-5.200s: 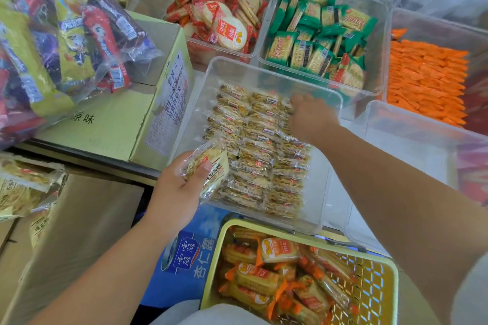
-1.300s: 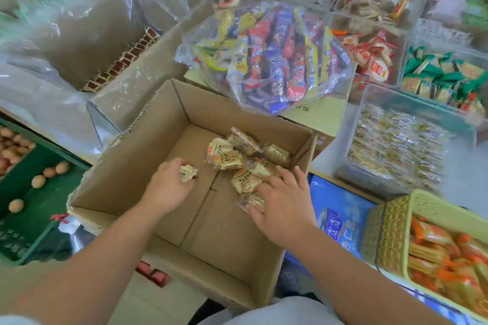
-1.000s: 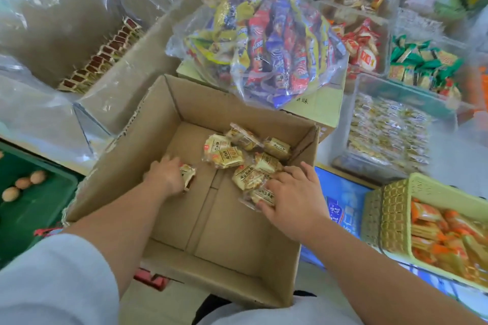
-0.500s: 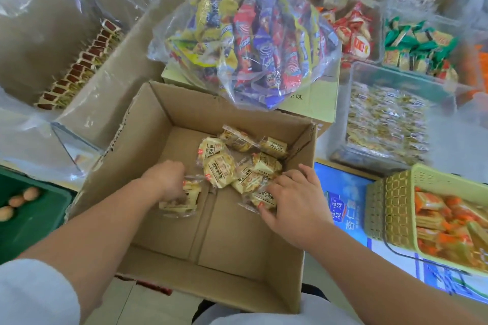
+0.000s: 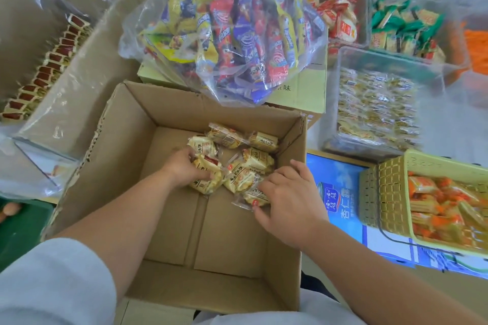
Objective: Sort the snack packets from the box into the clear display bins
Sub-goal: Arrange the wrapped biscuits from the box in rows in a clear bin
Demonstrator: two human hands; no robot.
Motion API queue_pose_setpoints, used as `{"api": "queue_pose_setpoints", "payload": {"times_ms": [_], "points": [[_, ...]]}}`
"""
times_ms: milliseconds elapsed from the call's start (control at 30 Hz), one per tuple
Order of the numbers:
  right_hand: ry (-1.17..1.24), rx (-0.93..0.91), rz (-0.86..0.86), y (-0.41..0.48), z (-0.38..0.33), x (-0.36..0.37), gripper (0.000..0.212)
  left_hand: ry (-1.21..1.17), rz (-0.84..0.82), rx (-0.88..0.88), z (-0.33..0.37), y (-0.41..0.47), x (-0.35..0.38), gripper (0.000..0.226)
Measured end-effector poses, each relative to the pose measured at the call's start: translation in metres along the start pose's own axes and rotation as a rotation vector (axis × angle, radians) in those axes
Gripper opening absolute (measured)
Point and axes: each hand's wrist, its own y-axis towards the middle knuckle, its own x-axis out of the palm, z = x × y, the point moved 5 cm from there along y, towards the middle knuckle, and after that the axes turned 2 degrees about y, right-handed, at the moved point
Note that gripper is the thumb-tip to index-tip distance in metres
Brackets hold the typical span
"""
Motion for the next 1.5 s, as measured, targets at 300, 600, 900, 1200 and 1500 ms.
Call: {"api": "queue_pose_setpoints", "payload": {"times_ms": [300, 600, 900, 1200, 1500], "points": [[0.033, -0.005, 0.016, -0.001, 0.0, -0.002, 0.049, -0.426, -0.018, -0.011, -0.002, -0.007, 0.016, 0.149], [0.018, -0.026, 0.049, -0.001, -0.001, -0.002, 0.048, -0.699, 0.012, -0.003, 0.014, -0.047, 0.011, 0.119], [0.212, -0.106, 0.149, -0.006, 0.001, -0.009, 0.072, -1.094, 0.128, -0.038, 0.025, -0.153, -0.005, 0.128], [1.309, -0.113, -0.051, -0.032, 0.041, -0.039, 0.064, -1.261, 0.234, 0.053, 0.107, -0.225, 0.044, 0.104], [1.545, -0.157, -0.105, -0.05, 0.132, -0.059, 0.029, -1.505, 0.089, 0.141, 0.206, -0.245, 0.104, 0.046]]}}
